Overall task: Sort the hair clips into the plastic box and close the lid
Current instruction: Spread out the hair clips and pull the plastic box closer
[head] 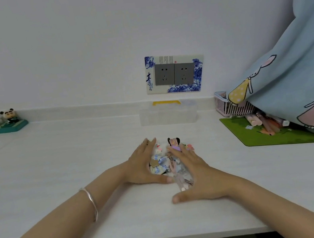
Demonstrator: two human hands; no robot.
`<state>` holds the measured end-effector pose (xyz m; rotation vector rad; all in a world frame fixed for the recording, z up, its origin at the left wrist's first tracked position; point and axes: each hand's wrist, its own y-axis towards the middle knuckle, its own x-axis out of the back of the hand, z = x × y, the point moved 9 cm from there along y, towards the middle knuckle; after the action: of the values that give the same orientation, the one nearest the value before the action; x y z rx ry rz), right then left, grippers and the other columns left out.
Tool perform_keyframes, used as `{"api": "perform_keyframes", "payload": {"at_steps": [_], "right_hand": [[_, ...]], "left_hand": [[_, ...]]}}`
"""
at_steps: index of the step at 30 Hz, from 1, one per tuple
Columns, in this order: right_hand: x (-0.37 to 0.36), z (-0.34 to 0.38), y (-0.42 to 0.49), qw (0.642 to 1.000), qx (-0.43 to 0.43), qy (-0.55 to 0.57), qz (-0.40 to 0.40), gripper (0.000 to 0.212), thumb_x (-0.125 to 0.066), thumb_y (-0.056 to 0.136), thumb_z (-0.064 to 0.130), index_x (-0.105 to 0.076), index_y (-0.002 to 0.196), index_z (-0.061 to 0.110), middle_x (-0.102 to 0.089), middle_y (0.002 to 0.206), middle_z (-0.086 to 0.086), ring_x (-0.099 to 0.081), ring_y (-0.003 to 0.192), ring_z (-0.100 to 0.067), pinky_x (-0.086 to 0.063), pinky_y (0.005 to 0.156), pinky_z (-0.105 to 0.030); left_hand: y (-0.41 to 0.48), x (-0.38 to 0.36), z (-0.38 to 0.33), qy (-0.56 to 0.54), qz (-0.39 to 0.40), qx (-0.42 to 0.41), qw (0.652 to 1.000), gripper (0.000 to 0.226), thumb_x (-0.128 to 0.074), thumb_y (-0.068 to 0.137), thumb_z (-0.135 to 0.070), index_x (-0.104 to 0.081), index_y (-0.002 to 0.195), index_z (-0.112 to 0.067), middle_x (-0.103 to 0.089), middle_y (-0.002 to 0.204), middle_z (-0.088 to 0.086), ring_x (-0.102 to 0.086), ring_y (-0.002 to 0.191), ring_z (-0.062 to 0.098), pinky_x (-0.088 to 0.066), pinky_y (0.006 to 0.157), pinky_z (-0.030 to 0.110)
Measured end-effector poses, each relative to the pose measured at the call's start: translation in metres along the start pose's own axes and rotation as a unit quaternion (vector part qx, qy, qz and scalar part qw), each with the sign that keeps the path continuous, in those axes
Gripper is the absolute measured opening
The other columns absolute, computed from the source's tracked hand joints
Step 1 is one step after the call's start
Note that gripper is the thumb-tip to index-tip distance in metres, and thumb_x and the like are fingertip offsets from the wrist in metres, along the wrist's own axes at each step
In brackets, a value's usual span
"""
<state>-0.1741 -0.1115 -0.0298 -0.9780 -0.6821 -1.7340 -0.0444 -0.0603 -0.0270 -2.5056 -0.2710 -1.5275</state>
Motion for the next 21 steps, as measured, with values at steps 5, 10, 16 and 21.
{"api": "perform_keyframes", "payload": {"at_steps": [5, 10, 16, 21], "right_hand": [[0.013, -0.013, 0.008, 0.999, -0.029, -0.005, -0.043, 0.117, -0.07, 0.058, 0.071, 0.01, 0.142, 0.051, 0.027, 0.154, 0.013, 0.032, 0.139, -0.013, 0.004, 0.119, -0.046], [0.023, -0.019, 0.023, 0.999, -0.046, 0.009, -0.02, 0.113, -0.071, 0.061, 0.067, 0.004, 0.144, 0.05, 0.021, 0.155, 0.016, 0.023, 0.142, -0.011, 0.0, 0.119, -0.044], [0.019, -0.008, 0.02, 1.0, -0.013, 0.006, -0.013, 0.106, -0.071, 0.063, 0.064, -0.004, 0.144, 0.047, 0.004, 0.151, 0.027, 0.006, 0.144, -0.003, -0.009, 0.119, -0.035], [0.015, -0.001, 0.008, 1.0, 0.025, 0.017, -0.006, 0.084, -0.071, 0.067, 0.06, -0.004, 0.114, 0.077, 0.006, 0.129, 0.053, 0.0, 0.136, 0.009, -0.011, 0.114, -0.024]], "left_hand": [[0.01, 0.014, 0.003, -0.105, -0.043, -0.021, 0.993, 0.136, -0.057, 0.04, -0.087, 0.0, 0.148, -0.028, -0.009, 0.155, -0.002, -0.012, 0.143, 0.015, -0.019, 0.116, 0.037], [0.029, 0.015, 0.004, -0.062, -0.035, -0.004, 0.997, 0.126, -0.045, 0.044, -0.092, -0.013, 0.148, -0.029, -0.008, 0.158, -0.002, -0.006, 0.145, 0.016, -0.012, 0.117, 0.038], [0.029, 0.005, -0.009, -0.047, -0.052, -0.043, 0.997, 0.105, -0.035, 0.056, -0.089, -0.029, 0.144, -0.03, -0.022, 0.154, -0.001, -0.012, 0.142, 0.017, -0.015, 0.116, 0.039], [0.011, -0.002, -0.011, -0.054, -0.031, -0.049, 0.997, 0.101, -0.033, 0.06, -0.084, -0.021, 0.146, -0.033, -0.014, 0.157, -0.006, -0.003, 0.144, 0.013, -0.009, 0.117, 0.039]]}}
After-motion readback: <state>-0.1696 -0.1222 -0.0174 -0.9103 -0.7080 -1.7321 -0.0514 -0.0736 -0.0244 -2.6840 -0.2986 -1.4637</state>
